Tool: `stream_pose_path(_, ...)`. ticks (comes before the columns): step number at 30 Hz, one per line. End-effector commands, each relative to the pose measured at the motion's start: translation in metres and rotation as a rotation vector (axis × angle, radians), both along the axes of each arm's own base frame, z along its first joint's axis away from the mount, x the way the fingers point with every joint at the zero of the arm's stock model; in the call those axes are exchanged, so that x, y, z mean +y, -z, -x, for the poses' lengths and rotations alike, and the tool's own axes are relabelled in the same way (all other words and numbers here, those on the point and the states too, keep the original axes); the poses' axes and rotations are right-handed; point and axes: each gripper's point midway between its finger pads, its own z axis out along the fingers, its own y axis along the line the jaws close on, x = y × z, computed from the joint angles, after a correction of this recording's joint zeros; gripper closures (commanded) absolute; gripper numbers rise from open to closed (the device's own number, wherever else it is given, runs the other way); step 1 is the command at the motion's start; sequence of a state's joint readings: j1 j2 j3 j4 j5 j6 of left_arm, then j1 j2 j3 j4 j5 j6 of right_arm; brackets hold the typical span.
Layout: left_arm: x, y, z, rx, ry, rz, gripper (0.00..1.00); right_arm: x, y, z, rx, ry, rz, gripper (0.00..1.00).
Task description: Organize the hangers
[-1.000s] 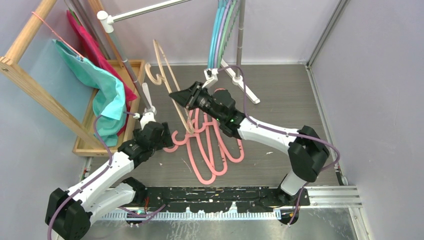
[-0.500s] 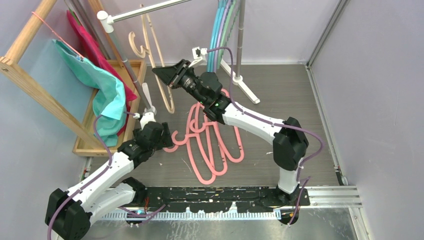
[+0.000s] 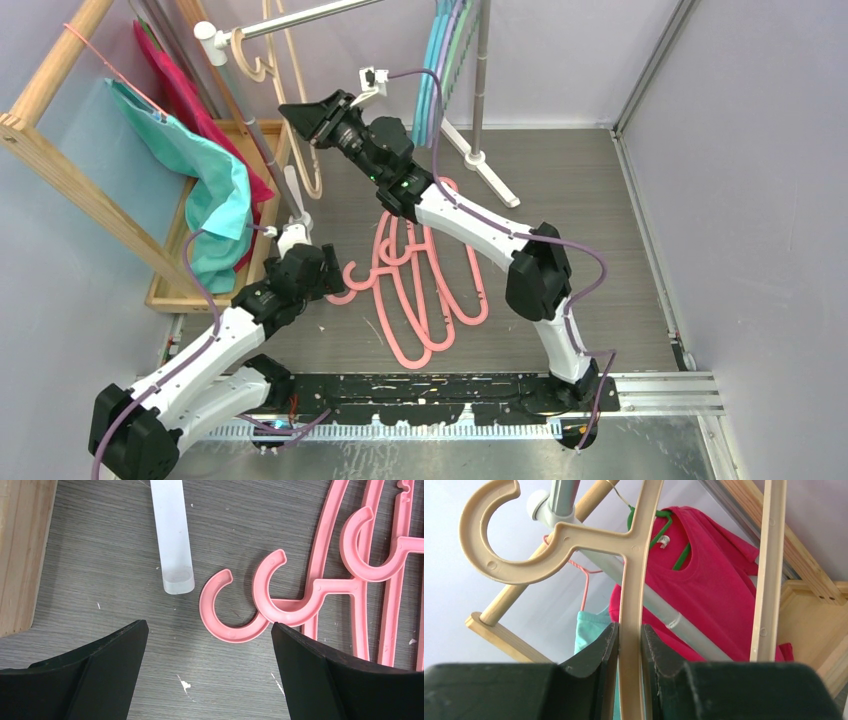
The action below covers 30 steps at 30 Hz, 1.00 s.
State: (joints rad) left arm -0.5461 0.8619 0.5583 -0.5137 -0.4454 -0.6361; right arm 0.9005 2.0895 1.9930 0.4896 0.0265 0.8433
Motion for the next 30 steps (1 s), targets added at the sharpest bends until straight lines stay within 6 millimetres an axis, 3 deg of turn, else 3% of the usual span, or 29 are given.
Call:
stream_pose_path(1, -0.002, -0.013, -0.005, -0.048, 0.002, 0.014, 0.02, -0.007, -0.046, -0.002, -0.038, 0.03, -0.109, 0.99)
stream_pose_path(9, -0.001, -0.011, -0.003, -0.042, 0.002, 0.016, 0.02, 0.001, -0.054, -0.024, -0.009, 0.062, -0.162, 0.99)
stream_pose_path(20, 0.001, -0.011, -0.001, -0.043, 0.0, 0.014, 0.02, 0.001, -0.025, -0.049, 0.081, 0.083, -0.153, 0.98)
stream_pose_path(30, 0.0, -0.007, -0.001, -0.033, -0.001, 0.012, 0.02, -0.02, -0.031, -0.031, 0.04, 0.071, -0.159, 0.44)
